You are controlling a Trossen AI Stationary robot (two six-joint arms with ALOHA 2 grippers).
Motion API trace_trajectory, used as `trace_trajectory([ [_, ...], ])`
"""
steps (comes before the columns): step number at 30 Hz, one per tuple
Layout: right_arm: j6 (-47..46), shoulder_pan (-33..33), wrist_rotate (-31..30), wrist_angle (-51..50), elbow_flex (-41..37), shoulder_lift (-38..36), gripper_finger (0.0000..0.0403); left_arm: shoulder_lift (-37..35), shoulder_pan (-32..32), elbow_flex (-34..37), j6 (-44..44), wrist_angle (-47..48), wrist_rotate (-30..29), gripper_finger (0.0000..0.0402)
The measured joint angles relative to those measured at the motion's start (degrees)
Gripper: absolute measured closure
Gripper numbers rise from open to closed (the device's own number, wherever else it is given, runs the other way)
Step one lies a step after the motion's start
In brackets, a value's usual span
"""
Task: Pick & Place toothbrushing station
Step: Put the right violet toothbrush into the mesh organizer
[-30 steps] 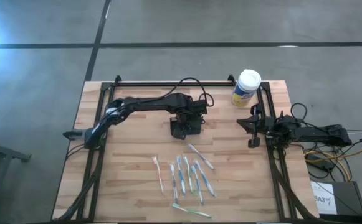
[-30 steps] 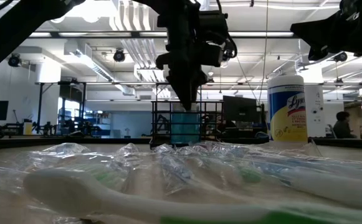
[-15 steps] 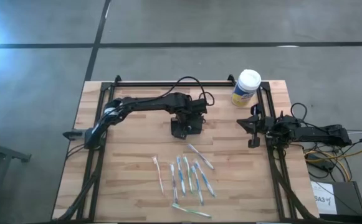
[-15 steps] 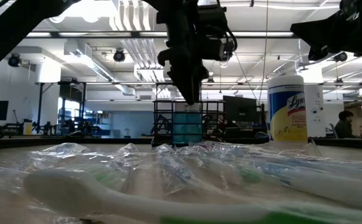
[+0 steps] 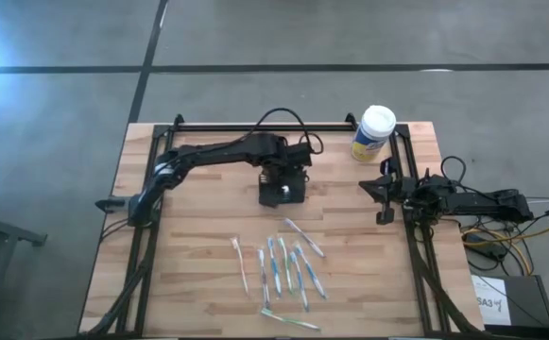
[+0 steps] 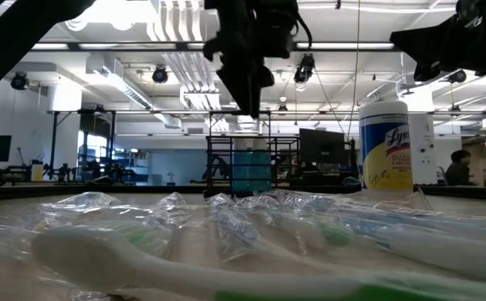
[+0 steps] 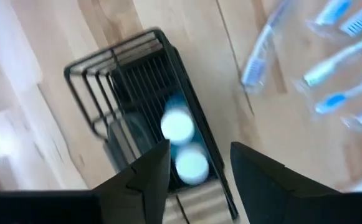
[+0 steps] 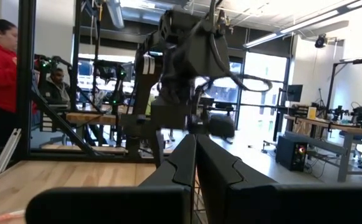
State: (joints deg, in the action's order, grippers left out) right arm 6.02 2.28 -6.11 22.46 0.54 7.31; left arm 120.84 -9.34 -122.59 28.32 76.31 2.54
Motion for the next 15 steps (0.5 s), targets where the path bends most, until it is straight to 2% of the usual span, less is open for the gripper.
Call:
trace_trajectory([
  [5, 0.0, 0.0, 0.0, -0.3, 0.0, 0.0, 0.0394, -6.7, 0.1, 0.9, -2.5, 2.4, 2.0, 0.0238],
  [8, 0.0, 0.0, 0.0, -0.9, 0.0, -0.1, 0.0394, -13.3, 0.0, 5.0, -2.7, 0.7, 9.1, 0.0253],
  [11, -0.1, 0.0, 0.0, -1.1, 0.0, 0.0, 0.0394, -22.4, 0.0, 14.1, -3.7, -8.6, 15.5, 0.0275],
  [13, -0.6, 0.0, 0.0, -1.2, 0.0, 0.0, 0.0394, -29.3, 0.2, 22.6, -6.2, -17.8, 15.2, 0.0292],
  [15, -0.7, 0.0, 0.0, -1.2, 0.0, 0.0, 0.0394, -36.5, 0.2, 32.5, -10.4, -28.8, 12.4, 0.0310],
])
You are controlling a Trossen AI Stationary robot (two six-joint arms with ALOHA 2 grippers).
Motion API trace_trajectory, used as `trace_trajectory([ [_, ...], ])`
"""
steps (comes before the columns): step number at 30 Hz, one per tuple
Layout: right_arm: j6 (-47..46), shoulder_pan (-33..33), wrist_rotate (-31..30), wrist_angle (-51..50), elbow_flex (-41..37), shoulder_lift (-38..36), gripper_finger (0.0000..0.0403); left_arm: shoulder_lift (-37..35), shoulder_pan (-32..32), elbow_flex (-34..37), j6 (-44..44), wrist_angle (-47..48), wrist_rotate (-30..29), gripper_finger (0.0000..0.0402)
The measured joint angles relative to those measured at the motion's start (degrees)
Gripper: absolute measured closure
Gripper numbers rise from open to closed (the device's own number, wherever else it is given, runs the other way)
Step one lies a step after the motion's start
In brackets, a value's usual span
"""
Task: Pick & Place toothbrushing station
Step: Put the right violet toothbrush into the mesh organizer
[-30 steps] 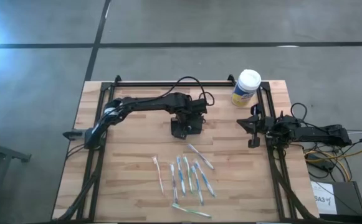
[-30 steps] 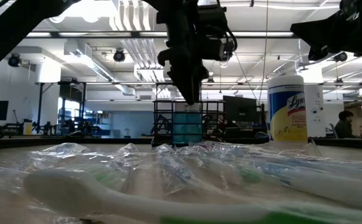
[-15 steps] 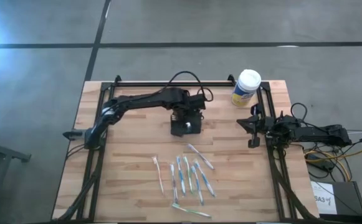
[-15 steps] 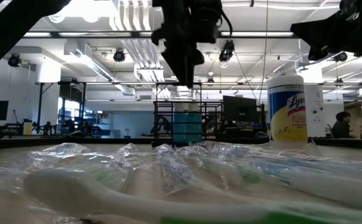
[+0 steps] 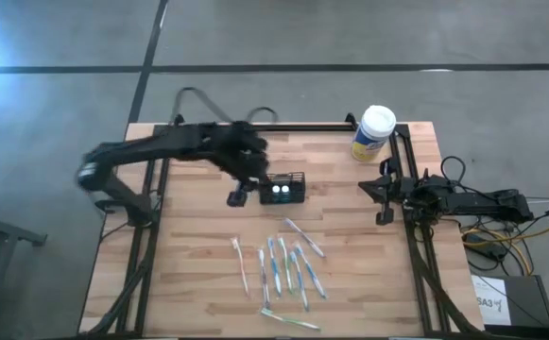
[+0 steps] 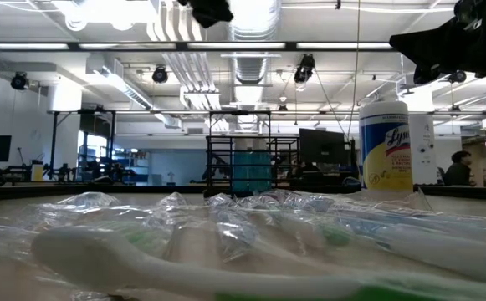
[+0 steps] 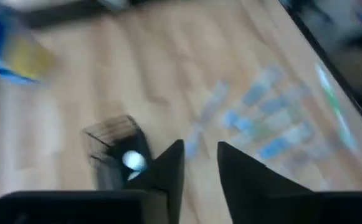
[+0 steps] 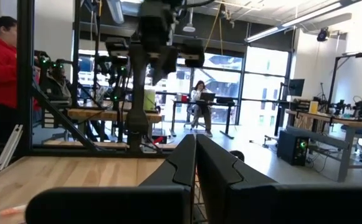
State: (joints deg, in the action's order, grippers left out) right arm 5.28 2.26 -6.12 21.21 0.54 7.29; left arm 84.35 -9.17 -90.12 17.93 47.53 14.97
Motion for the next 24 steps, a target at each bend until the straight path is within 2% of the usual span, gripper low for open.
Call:
trace_trajectory([
  [4, -0.3, 0.0, 0.0, 0.0, 0.0, 0.0, 0.0394, -13.3, -0.1, 18.2, -13.0, -17.8, -12.9, 0.0351],
  [6, -0.4, 0.0, 0.0, 0.0, 0.0, 0.0, 0.0394, -19.7, -0.1, 26.1, -19.9, -23.8, -16.4, 0.0375],
  [8, -0.3, 0.0, 0.0, 0.0, 0.0, 0.0, 0.0394, -25.9, 0.0, 33.4, -23.5, -28.0, -16.5, 0.0393],
  [15, -0.3, 0.0, 0.0, 0.5, 0.0, 0.0, 0.0394, -41.6, 2.5, 51.7, -26.5, -39.5, -15.4, 0.0398],
  [24, -0.3, 0.0, -0.1, 0.5, 0.0, 0.0, 0.0394, -48.9, 3.0, 67.4, -21.0, -57.9, -15.5, 0.0400],
])
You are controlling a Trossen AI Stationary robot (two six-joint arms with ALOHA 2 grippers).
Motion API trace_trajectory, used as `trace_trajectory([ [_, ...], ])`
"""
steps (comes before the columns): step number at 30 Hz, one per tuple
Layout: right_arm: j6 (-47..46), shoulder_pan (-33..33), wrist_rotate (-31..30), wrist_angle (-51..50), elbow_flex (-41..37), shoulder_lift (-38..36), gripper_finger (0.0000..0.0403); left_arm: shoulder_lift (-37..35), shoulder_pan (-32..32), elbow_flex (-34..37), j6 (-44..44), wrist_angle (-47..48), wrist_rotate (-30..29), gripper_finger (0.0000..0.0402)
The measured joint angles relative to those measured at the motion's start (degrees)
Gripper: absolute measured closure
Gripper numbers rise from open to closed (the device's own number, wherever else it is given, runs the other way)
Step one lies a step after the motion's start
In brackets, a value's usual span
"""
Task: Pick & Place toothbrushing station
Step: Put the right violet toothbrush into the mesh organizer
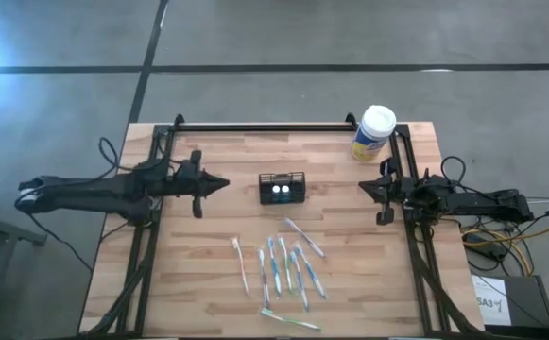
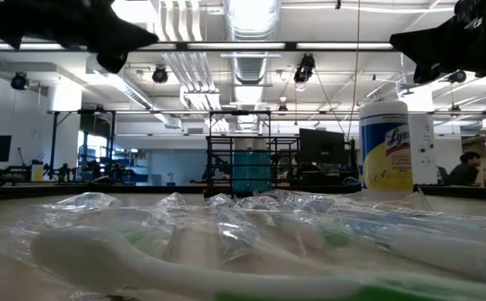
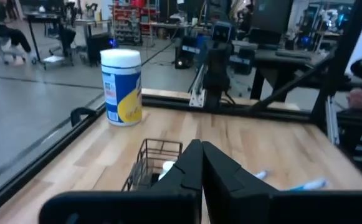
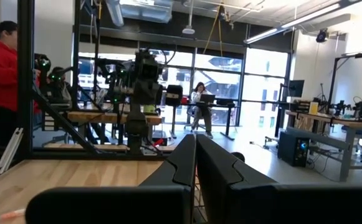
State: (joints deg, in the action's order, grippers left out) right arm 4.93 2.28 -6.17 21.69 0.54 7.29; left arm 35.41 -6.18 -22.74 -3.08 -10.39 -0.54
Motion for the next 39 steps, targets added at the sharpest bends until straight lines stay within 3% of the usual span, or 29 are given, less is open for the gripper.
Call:
trace_trajectory([
  [4, -0.3, 0.0, 0.0, -0.4, 0.0, 0.0, 0.0394, -2.8, 0.0, 4.9, 2.5, -2.7, 0.0, 0.0400],
  [24, -2.8, 0.0, -0.1, -3.6, 0.0, 0.0, 0.0394, -18.5, 0.0, 15.3, 6.0, 0.0, 1.5, 0.0398],
  [32, -15.3, 0.0, -11.2, -11.3, 0.0, 0.5, 0.0394, -20.5, 0.0, 16.9, 5.9, 1.4, 1.6, 0.0396],
  [36, -22.5, 0.0, -20.1, -11.9, 0.0, 2.2, 0.0394, -20.5, 0.0, 18.0, 6.5, 1.4, 1.4, 0.0395],
  [39, -24.7, 0.0, -20.6, -11.8, 0.1, 4.2, 0.0394, -20.6, 0.0, 19.0, 6.3, 1.0, 1.1, 0.0395],
])
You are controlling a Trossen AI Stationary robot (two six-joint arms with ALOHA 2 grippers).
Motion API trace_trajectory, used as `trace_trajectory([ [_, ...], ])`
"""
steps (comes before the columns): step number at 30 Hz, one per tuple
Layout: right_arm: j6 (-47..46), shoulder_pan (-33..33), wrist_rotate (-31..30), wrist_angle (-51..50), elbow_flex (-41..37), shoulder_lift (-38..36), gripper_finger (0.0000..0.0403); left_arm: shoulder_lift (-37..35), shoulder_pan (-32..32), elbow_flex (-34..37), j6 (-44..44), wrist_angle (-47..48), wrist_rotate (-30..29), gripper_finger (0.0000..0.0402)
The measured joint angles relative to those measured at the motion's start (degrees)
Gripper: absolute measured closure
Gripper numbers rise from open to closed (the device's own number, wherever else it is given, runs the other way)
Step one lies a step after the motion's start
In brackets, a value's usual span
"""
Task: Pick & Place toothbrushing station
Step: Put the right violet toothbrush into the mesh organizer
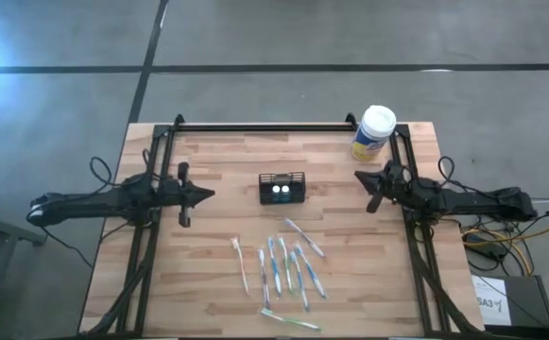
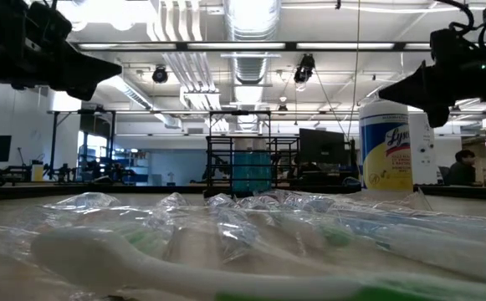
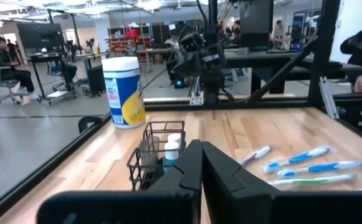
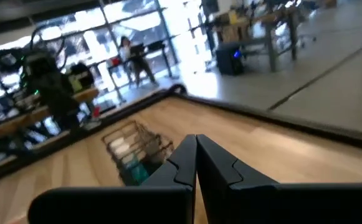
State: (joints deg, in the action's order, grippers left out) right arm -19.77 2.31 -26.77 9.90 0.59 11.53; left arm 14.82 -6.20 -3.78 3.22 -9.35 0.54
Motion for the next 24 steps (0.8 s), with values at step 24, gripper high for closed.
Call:
trace_trajectory([
  [24, -13.1, -1.9, 15.5, -33.5, 37.7, 49.4, 0.0394, -0.1, -0.1, -2.2, -4.9, 0.0, -0.6, 0.0394],
])
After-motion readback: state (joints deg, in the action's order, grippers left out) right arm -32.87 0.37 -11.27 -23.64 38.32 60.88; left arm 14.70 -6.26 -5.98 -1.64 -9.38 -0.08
